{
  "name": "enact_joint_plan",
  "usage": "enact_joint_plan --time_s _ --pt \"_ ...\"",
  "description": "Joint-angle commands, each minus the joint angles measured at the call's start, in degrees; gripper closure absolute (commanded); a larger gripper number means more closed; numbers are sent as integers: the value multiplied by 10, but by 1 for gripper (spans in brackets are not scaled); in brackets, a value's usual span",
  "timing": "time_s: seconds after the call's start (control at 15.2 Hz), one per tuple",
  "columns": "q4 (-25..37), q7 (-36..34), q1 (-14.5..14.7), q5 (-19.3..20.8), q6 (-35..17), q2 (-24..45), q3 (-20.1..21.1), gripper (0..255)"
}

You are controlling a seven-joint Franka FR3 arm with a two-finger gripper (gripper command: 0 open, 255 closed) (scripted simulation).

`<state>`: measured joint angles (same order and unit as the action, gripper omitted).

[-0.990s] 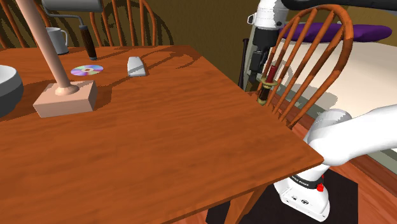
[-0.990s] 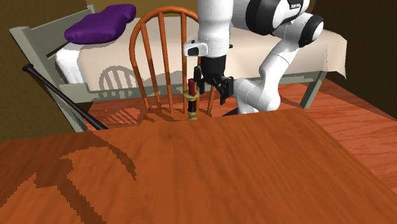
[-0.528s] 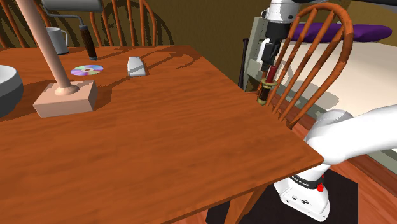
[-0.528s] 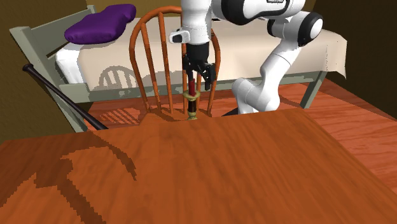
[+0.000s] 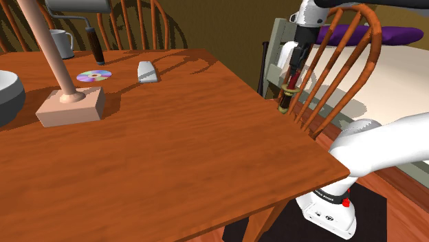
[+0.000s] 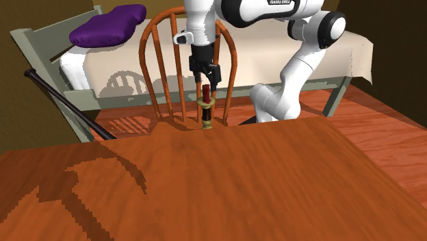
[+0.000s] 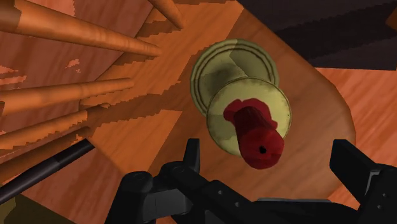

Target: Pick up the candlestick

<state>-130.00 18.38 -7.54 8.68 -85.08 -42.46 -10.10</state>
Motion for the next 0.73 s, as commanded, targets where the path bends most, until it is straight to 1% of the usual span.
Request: enact_joint_plan --time_s 0.0,0.13,0.26,0.33,0.66 --pt "-16 1 -1 3 -12 -5 -3 0" --pt "-34 0 -2 4 -26 -9 -4 0" --pt "-40 0 -2 5 -30 -10 -5 0" --pt "-38 0 -2 5 -30 -9 -5 255" --pt "-38 0 -2 5 -30 -9 -5 255"
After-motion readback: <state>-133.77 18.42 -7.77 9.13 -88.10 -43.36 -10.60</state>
